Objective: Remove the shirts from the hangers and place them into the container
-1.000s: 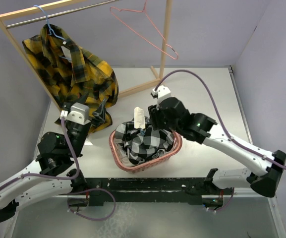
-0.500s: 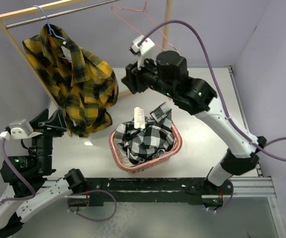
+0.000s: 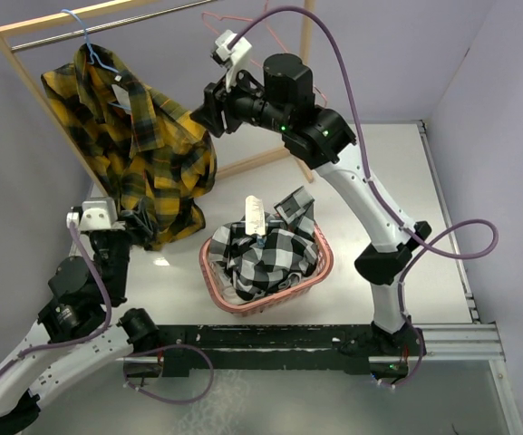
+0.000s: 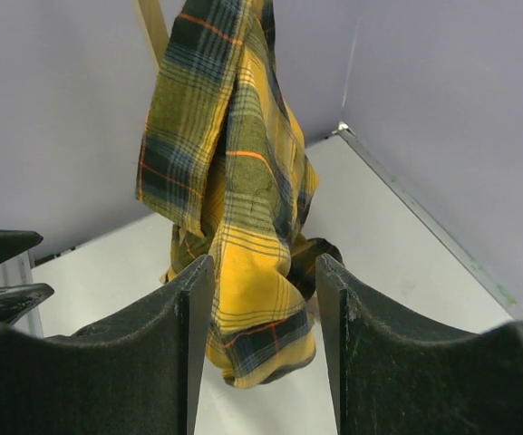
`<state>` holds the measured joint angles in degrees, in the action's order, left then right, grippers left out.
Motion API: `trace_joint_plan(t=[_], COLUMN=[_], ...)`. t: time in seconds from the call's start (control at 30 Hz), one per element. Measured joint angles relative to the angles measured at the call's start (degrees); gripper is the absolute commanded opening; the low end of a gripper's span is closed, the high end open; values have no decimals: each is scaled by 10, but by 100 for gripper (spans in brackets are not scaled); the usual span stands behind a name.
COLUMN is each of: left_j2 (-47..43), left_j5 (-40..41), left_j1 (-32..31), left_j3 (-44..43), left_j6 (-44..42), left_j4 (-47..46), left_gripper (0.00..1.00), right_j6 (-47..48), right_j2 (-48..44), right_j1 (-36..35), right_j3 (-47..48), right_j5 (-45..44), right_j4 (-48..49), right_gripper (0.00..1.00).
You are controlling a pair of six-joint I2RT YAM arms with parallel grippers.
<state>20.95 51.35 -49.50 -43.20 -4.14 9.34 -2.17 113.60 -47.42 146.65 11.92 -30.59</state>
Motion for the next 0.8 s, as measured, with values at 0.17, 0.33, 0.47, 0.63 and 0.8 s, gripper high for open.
trace_joint_plan(t=[0.17,0.33,0.47,0.63,0.8], left_j2=[-13,-13,-13,-13,-13], left_j5=[0,0,0,0,0], left_j1=[0,3,3,3,3], left_j3=[0,0,0,0,0], left_j6=[0,-2,-2,-2,-2], left_j4=[-4,-5,-5,-7,-7], left_gripper=[60,60,60,60,60], right_j6=[-8,-20,-24,-28,-29], right_j2=[4,5,13,45,77], right_j1=[4,2,2,2,1], right_j3=[0,0,0,0,0], right_j5=[30,51,58,58,58], right_j4=[24,47,61,72,70], right_gripper=[52,51,51,51,51])
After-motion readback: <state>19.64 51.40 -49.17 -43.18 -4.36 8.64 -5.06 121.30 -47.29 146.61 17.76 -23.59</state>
